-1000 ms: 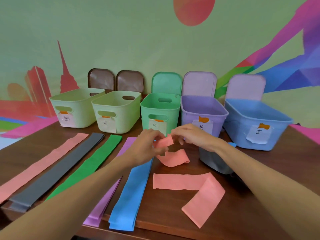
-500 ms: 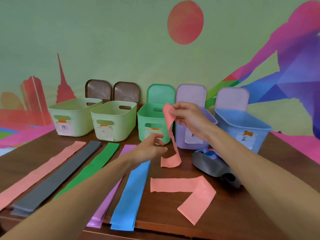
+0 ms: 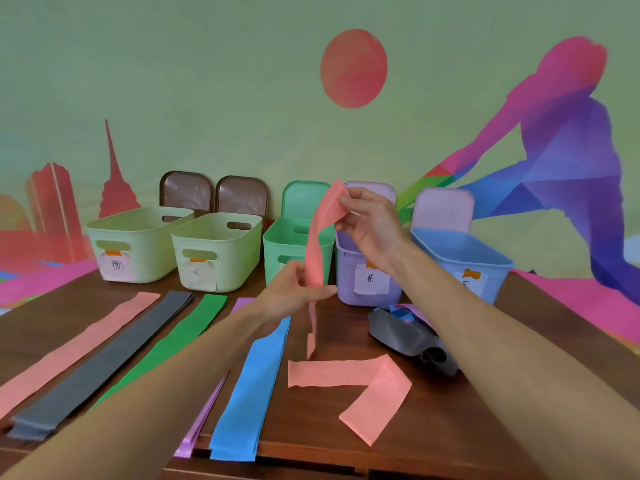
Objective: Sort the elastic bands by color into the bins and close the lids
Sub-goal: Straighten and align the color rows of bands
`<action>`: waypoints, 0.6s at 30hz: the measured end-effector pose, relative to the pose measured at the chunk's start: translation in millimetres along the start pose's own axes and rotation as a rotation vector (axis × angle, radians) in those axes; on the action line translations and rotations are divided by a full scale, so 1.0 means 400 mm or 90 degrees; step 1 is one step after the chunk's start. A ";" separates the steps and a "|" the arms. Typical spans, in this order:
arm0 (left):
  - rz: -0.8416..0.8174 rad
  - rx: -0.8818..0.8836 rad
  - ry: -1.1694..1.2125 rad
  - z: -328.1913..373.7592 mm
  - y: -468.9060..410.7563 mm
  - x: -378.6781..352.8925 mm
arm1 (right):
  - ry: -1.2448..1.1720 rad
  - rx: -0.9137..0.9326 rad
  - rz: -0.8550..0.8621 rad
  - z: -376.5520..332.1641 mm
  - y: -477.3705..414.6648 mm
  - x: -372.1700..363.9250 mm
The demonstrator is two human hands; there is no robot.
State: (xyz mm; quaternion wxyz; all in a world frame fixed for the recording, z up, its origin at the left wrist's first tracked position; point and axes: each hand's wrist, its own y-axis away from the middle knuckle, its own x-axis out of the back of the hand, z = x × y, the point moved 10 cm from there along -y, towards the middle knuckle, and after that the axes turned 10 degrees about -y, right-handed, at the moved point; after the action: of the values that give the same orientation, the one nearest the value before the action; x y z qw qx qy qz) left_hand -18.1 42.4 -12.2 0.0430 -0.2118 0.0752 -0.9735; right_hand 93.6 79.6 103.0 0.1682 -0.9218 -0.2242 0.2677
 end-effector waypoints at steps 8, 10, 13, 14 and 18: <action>-0.133 0.019 0.176 0.026 0.054 0.046 | -0.163 0.018 0.101 -0.007 -0.023 0.014; -0.155 0.033 0.208 0.027 0.070 0.070 | -0.213 0.010 0.107 0.011 -0.033 -0.005; -0.172 0.060 0.259 0.013 0.098 0.122 | -0.238 -0.002 0.100 0.045 -0.052 -0.049; -0.170 0.072 0.277 0.002 0.106 0.144 | -0.237 -0.007 0.095 0.059 -0.060 -0.067; -0.158 0.112 0.391 -0.039 0.149 0.235 | -0.237 -0.043 0.077 0.134 -0.085 -0.147</action>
State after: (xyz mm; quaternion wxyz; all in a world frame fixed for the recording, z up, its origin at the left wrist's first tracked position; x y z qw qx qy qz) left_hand -107.0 -25.1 2.0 -0.0821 0.0882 -0.0263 -0.9924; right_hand 7.8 88.9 99.3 0.0767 -0.8734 -0.2045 0.4353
